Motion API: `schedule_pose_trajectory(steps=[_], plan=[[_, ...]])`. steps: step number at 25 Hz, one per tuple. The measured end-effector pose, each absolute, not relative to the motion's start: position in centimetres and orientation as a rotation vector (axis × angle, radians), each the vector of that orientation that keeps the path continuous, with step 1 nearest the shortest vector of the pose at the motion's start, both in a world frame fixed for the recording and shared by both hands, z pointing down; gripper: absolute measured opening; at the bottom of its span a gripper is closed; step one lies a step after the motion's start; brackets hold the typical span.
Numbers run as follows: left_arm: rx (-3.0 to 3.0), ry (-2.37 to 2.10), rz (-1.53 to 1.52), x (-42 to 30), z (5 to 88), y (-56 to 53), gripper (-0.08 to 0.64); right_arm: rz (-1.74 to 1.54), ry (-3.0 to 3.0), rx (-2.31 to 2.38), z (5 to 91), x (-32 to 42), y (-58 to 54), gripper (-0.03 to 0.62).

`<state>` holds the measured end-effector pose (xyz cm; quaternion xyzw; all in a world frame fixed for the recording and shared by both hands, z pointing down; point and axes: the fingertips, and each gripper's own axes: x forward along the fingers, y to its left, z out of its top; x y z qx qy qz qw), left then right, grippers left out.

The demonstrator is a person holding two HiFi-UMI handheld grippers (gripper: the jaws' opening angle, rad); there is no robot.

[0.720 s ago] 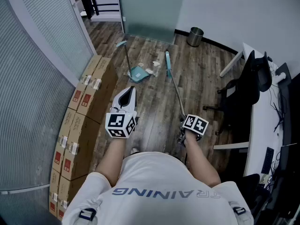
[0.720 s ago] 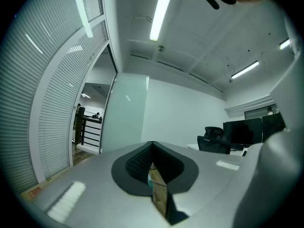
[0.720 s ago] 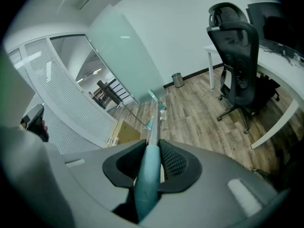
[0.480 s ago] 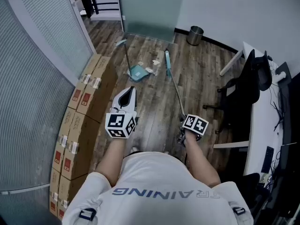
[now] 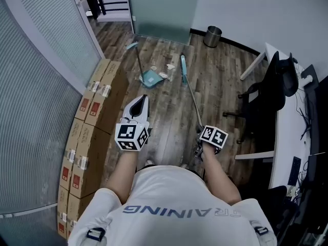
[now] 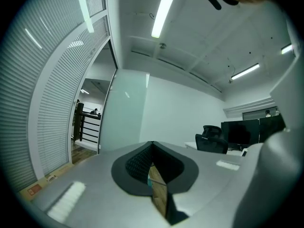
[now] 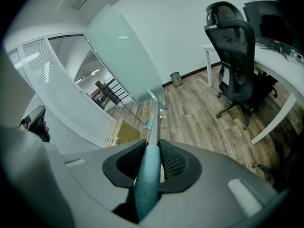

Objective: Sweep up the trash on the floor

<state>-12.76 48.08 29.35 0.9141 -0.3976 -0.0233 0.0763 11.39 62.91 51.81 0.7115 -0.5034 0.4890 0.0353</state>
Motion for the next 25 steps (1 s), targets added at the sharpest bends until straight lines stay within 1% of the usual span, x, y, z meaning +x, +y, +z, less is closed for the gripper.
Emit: schedule_pose_trajectory(steps=[10,18,25], plan=[[2.739,-1.152,-0.089,-16.3,29.8,46.1,0.002,1.51,-1.533,2.196,52.1,7.8,61.1,0.103],[2.682,-1.113,-0.069,-20.3,33.0,44.3,0.002,1.465,-1.54,2.213,51.9,4.4,59.6,0.103],[2.662,-1.079,-0.033,-19.4,34.9,42.4,0.002,1.453,-1.508,2.21,52.5,4.9,58.4,0.103]])
